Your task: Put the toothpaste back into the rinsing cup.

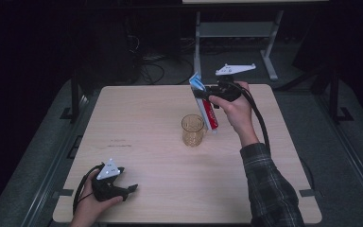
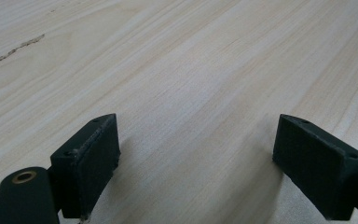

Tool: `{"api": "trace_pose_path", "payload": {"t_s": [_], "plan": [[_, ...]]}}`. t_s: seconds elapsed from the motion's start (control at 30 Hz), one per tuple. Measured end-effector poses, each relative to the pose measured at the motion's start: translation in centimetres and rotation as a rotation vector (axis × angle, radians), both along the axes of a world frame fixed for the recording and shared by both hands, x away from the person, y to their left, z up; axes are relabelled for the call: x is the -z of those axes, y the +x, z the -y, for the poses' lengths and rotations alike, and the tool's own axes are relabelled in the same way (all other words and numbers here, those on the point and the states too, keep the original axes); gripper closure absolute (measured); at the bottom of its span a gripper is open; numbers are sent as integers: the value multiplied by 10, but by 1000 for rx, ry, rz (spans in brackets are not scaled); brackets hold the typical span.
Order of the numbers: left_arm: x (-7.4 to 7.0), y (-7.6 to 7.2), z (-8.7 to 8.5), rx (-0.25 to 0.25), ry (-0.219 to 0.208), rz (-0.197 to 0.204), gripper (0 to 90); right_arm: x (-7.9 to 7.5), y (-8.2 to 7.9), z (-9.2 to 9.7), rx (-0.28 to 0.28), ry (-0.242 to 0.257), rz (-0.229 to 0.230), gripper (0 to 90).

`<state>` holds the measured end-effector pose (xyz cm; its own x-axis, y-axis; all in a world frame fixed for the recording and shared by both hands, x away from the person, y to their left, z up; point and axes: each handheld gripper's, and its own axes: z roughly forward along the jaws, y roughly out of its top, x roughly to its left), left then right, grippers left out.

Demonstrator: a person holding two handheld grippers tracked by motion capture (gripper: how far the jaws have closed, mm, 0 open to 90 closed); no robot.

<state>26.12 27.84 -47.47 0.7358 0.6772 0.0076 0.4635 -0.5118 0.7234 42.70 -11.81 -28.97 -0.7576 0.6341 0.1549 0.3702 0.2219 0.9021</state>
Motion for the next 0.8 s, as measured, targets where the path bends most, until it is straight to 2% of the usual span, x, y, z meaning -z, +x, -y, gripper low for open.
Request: {"api": "trace_pose_path", "payload": {"t_s": [0.27,0.8], "plan": [[0,0,0,0,0,0,136,-7,6,-13,-9,-4,17,715],[0,0,0,-1,-2,0,136,-5,23,-36,-10,4,30,708]]}}
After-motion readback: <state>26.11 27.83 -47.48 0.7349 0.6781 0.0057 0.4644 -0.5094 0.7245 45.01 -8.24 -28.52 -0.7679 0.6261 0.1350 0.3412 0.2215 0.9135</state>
